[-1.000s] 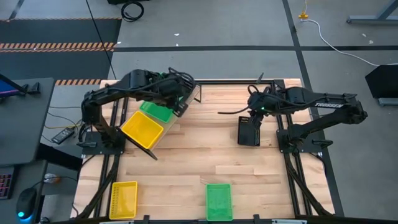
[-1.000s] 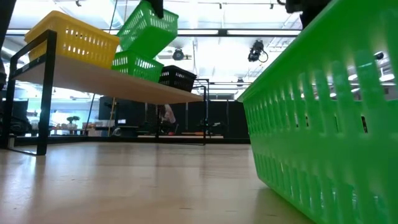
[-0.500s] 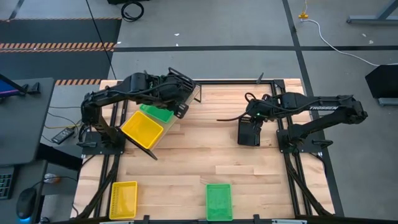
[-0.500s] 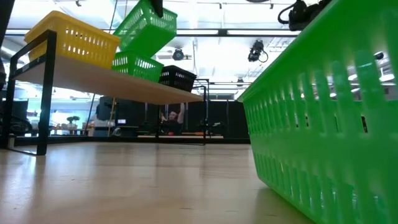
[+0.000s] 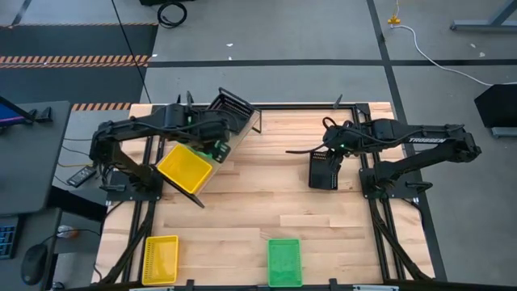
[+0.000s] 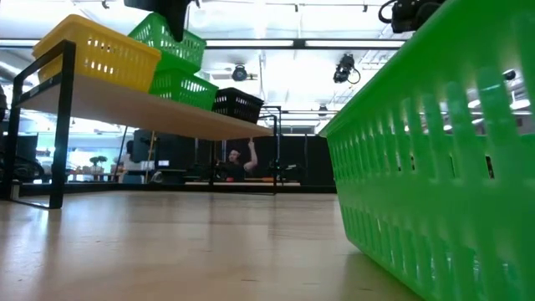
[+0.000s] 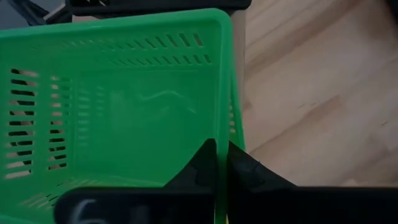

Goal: Stack baskets on shelf by color
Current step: Stack the top green bin on top of the other green bin on the shelf

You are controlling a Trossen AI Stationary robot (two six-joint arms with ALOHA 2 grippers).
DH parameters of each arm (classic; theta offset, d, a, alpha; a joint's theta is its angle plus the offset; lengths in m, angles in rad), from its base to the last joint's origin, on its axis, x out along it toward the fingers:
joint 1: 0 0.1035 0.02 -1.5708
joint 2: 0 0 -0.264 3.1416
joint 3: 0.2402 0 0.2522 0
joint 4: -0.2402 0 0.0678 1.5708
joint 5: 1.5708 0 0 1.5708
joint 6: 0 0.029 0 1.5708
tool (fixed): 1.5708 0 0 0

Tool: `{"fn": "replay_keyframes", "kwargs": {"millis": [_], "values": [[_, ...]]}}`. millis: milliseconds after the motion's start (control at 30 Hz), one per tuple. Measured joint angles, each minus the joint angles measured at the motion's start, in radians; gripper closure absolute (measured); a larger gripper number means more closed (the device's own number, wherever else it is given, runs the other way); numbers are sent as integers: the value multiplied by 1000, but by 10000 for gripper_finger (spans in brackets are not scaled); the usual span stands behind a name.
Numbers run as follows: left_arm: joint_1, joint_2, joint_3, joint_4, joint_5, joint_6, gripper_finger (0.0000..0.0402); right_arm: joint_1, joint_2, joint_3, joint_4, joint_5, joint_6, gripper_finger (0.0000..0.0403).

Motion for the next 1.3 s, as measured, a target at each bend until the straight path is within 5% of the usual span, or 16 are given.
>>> {"fn": "replay_keyframes", "kwargs": {"millis": [600, 1300], "values": [[0, 5, -4, 63, -46, -104, 380, 0, -1, 0, 9, -1, 3, 237], [27, 121, -12, 73, 49, -62, 249, 0, -1, 0, 7, -13, 0, 237]]}}
